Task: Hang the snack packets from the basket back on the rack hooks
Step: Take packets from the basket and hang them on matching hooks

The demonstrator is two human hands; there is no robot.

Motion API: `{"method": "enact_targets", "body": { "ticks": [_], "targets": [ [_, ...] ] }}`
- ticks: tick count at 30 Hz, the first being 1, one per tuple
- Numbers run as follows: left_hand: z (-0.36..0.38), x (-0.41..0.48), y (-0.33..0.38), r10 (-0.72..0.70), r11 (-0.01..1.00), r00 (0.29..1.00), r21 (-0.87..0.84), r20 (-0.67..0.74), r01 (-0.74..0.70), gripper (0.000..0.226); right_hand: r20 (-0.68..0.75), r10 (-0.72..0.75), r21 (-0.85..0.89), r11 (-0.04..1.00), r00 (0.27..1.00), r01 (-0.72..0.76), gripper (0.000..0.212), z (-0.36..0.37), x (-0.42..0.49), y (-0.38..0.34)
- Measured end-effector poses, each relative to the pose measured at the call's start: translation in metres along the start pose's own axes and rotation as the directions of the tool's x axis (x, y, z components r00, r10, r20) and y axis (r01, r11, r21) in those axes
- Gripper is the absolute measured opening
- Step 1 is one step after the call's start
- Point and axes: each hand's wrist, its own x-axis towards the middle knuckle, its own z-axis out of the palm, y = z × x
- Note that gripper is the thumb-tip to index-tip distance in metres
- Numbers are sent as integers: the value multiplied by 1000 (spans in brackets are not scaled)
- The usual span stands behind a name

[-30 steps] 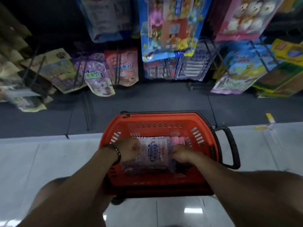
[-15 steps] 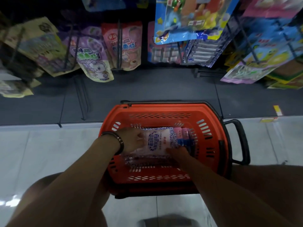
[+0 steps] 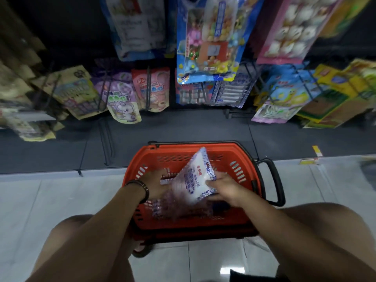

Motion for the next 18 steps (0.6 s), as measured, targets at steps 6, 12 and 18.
{"method": "enact_targets", "body": {
  "ticks": [6, 12, 18],
  "targets": [
    [0, -42, 18, 147, 906, 979, -379, -142, -191, 84, 242, -199, -248, 933, 950, 259, 29, -36, -83, -60],
    [-10, -92, 41, 149, 678, 917, -638, -369, -366, 39, 199, -482, -157, 844, 853, 514, 29, -61, -156, -95],
    [-10, -141, 75, 173, 474, 846, -710, -505, -521, 28, -131, -541, 304, 775, 831, 553, 54, -62, -176, -79]
  ]
}}
